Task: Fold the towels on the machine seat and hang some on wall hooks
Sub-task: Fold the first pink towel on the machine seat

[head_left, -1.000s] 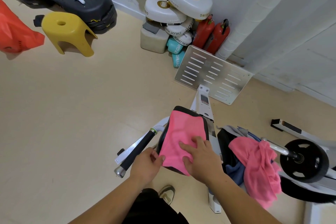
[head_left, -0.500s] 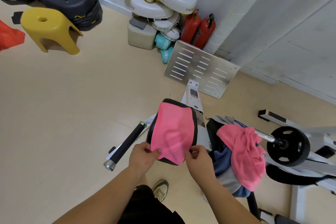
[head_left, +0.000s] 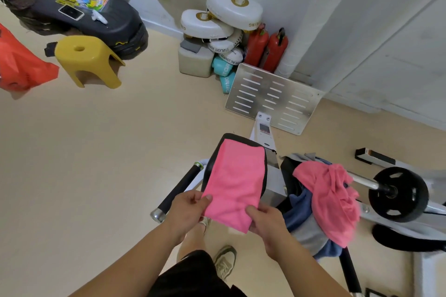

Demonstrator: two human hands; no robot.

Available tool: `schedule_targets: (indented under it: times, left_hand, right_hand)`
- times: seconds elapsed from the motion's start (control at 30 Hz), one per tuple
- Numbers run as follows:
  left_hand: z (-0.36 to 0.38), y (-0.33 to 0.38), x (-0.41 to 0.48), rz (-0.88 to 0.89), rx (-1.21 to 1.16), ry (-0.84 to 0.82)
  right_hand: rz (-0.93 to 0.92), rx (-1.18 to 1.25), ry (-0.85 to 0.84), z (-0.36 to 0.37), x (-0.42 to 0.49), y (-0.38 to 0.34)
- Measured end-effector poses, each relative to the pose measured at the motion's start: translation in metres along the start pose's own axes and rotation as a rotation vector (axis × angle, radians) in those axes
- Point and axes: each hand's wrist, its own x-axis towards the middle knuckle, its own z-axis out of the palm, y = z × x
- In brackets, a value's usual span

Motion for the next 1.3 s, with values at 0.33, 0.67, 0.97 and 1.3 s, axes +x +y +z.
schedule_targets:
  times: [0.33, 0.67, 0.97, 1.3]
  left_hand:
    - [-0.003, 0.02, -0.078, 0.1, 0.09, -0.051]
    - [-0.021, 0.073, -0.065, 0.085, 0.102, -0.444]
    - [0.008, 0.121, 0.026, 0.275, 0.493, -0.213]
    - [0.036, 0.136, 0.083, 0.175, 0.746, -0.075]
  right_hand:
    - [-0.209, 0.048, 0.025, -0.026, -0.064, 0.016]
    - [-0.134, 0.174, -0.284, -0.042, -0.05, -0.01]
    - [-0.202, -0.133, 0.024, -0.027, 0.005, -0.078]
    - [-0.161, -0.403, 0.202, -0.013, 0.073, -0.092]
